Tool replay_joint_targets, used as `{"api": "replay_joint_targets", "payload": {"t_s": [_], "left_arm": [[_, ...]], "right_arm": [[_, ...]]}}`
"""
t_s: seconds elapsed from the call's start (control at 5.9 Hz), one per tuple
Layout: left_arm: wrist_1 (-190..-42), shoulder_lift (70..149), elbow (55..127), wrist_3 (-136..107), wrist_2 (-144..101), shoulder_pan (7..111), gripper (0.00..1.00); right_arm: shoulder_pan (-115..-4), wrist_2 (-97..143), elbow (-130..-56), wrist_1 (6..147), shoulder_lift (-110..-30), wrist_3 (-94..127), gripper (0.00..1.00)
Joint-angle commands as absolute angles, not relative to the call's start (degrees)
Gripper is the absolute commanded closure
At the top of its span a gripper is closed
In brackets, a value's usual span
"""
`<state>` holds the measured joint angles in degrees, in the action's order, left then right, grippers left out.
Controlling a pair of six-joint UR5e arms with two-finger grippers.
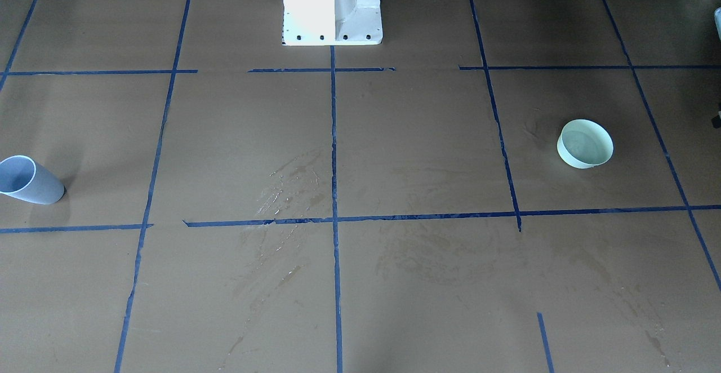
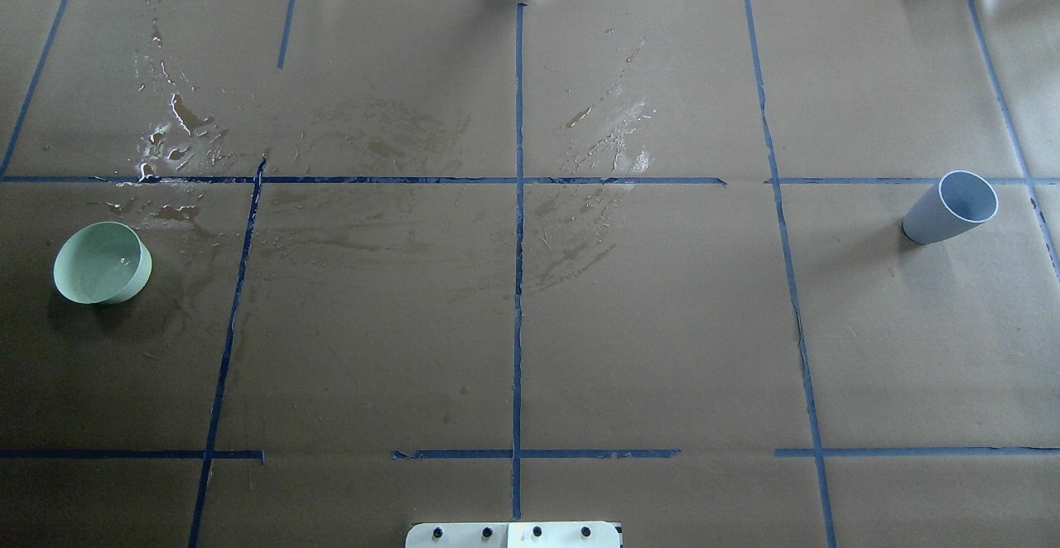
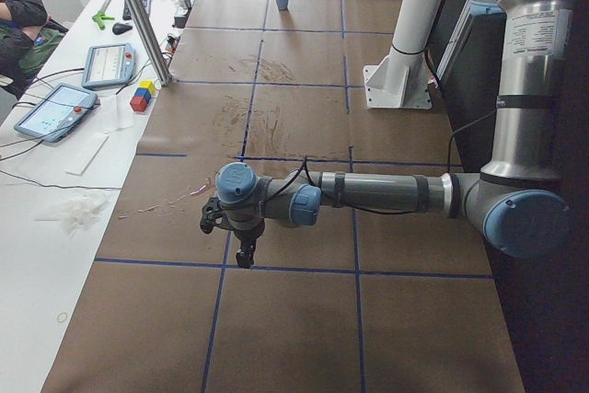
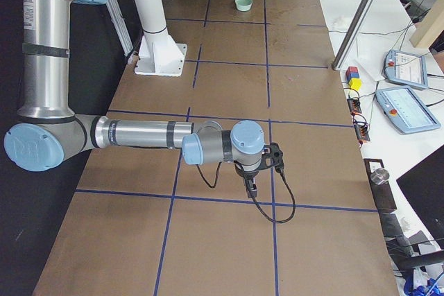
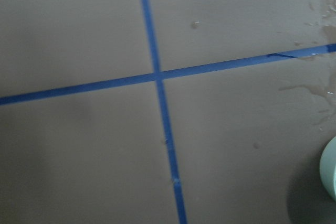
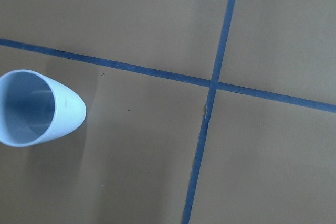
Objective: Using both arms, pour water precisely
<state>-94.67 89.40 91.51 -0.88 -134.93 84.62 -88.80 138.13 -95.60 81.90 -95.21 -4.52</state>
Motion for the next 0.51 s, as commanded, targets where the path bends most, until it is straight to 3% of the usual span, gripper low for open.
{"api": "replay_joint_targets", "payload": {"t_s": [0.0,0.34], "left_arm": [[-88.2,88.9,95.8,2.3,-134.9,86.3,0.00],[-88.3,86.0,95.5,3.8,-135.0,87.8,0.00]], "right_arm": [[-88.7,137.7,-95.4,82.0,-95.4,-4.2,0.00],[-88.0,136.8,-95.4,81.8,-97.0,-4.4,0.00]]}}
